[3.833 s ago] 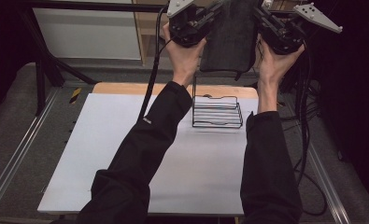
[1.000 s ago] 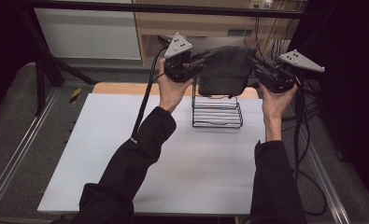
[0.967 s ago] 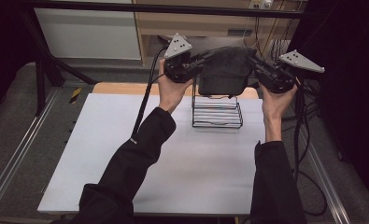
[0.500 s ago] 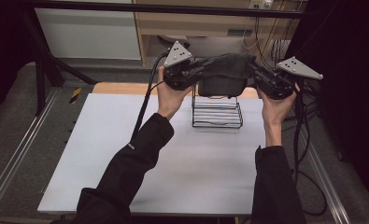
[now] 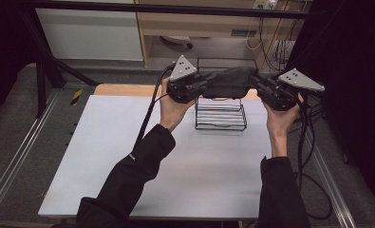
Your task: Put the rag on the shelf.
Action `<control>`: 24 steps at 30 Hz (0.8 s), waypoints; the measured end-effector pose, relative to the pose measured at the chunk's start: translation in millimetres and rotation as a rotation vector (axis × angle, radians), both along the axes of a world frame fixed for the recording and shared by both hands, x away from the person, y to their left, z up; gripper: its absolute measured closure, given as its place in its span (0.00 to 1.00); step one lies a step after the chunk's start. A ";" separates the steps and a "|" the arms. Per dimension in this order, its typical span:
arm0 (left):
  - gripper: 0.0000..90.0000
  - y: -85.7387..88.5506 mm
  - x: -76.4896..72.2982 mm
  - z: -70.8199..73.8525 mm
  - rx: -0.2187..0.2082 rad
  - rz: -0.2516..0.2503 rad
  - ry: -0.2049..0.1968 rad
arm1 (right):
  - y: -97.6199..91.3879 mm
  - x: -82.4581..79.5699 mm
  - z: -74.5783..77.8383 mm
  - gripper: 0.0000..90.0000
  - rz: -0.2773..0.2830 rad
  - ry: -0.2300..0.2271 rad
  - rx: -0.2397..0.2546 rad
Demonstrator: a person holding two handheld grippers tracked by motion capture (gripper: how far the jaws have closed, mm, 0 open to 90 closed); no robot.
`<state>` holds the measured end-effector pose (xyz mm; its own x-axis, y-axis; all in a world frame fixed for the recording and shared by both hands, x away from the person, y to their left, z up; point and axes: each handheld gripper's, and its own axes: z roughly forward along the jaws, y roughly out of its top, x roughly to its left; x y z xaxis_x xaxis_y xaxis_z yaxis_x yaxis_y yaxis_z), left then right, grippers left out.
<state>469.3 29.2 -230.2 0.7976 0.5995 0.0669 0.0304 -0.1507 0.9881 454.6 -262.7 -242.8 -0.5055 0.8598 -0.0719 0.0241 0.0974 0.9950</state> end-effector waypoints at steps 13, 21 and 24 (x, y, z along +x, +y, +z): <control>0.75 1.1 -5.4 -20.3 0.076 0.011 0.100 | -2.6 -12.2 -13.6 0.60 -0.021 0.120 -0.011; 0.60 1.8 -3.5 -29.0 0.116 0.025 0.170 | -7.7 -10.0 -28.6 0.48 -0.007 0.222 -0.021; 0.56 2.0 -2.8 -33.8 0.130 0.028 0.183 | -8.9 -9.0 -33.8 0.43 -0.002 0.257 -0.028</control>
